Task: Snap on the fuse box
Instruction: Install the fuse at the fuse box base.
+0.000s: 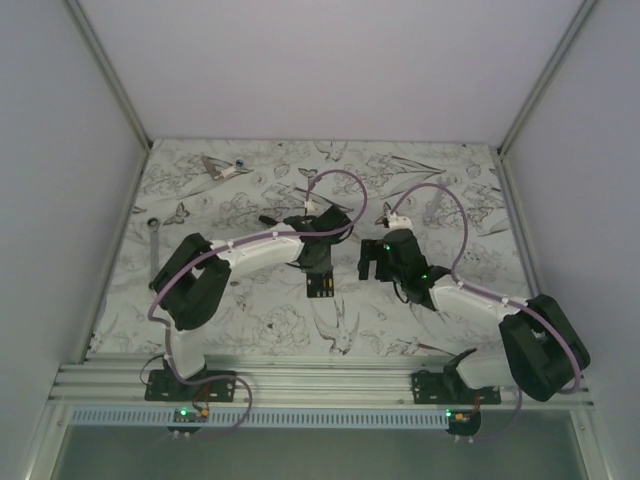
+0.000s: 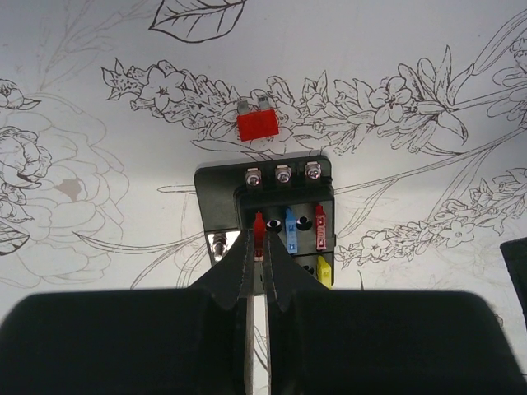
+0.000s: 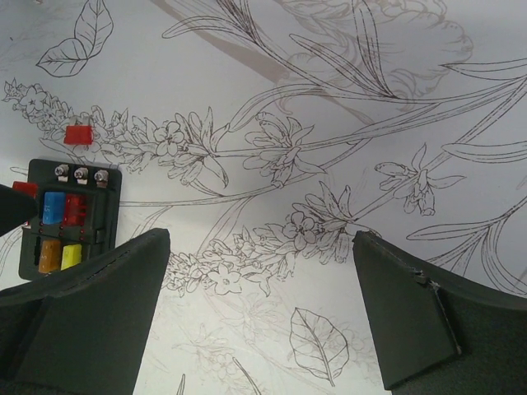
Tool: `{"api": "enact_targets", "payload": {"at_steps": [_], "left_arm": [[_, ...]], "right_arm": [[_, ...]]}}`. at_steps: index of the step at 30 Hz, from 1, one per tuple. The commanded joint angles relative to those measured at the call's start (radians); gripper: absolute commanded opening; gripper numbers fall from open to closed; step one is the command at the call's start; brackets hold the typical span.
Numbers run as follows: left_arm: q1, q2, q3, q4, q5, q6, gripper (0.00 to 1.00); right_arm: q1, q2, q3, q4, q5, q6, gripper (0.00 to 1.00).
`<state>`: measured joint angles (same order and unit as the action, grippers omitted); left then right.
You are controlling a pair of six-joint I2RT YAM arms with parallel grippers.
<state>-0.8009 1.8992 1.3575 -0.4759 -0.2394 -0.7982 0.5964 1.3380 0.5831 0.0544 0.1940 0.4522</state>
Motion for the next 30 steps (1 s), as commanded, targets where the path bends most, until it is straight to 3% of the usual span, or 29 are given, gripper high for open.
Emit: {"api": "enact_targets", "payload": {"at_steps": [1, 26, 30], "left_arm": [[-0.008, 0.020, 0.008, -0.055, -0.031, -0.037, 0.00], [-0.055, 0.018, -0.031, -0.084, -0.094, -0.074, 0.00], [-0.054, 0.045, -0.036, -0.081, -0.088, -0.155, 0.00]], "right_arm": [[-0.014, -0.031, -0.007, -0.005, 0.036, -0.009, 1.00], [-0.031, -0.056, -0.023, 0.006, 0.013, -0.017, 1.00], [-0.031, -0.067, -0.027, 0.004, 0.013, -0.015, 1.00]]}}
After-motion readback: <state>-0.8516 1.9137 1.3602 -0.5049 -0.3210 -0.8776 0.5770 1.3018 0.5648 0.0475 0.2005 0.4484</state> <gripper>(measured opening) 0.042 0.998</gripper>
